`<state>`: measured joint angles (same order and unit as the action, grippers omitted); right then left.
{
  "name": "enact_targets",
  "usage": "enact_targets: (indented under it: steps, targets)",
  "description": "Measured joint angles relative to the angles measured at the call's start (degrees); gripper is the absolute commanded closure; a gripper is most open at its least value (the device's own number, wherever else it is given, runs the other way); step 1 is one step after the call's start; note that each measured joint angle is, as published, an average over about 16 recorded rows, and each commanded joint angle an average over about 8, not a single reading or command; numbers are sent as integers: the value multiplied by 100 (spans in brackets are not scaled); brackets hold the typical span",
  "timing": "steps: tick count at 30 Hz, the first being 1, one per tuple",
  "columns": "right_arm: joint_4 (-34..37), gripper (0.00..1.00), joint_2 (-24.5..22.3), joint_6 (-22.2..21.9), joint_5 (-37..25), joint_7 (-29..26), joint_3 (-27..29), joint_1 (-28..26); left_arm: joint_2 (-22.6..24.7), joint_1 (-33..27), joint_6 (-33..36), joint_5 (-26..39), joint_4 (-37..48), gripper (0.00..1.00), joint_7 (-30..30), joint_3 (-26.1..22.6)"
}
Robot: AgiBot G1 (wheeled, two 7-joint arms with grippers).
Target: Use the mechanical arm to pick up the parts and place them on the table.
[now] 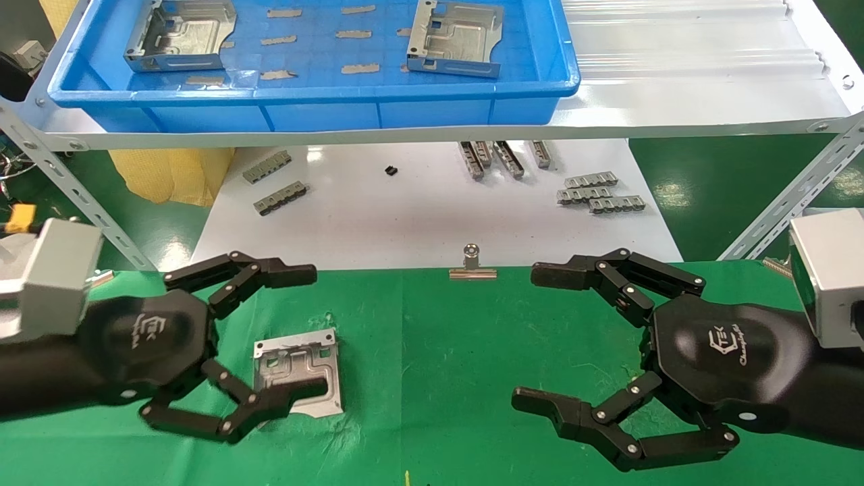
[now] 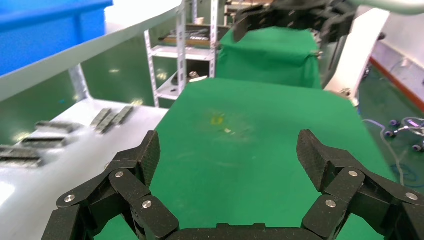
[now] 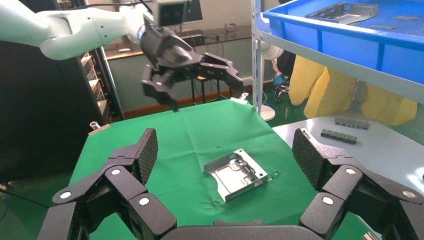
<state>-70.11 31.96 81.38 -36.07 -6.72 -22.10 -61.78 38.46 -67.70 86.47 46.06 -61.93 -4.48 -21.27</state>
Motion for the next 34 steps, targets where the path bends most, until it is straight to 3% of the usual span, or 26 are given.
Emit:
enact_targets:
  steps: [14, 34]
  targets:
    - [1, 0, 0, -2, 0, 0, 0, 1, -372, 664, -81, -462, -1259, 0, -649, 568]
    - [1, 0, 0, -2, 1, 0, 0, 1, -365, 651, -86, -450, -1228, 0, -644, 556]
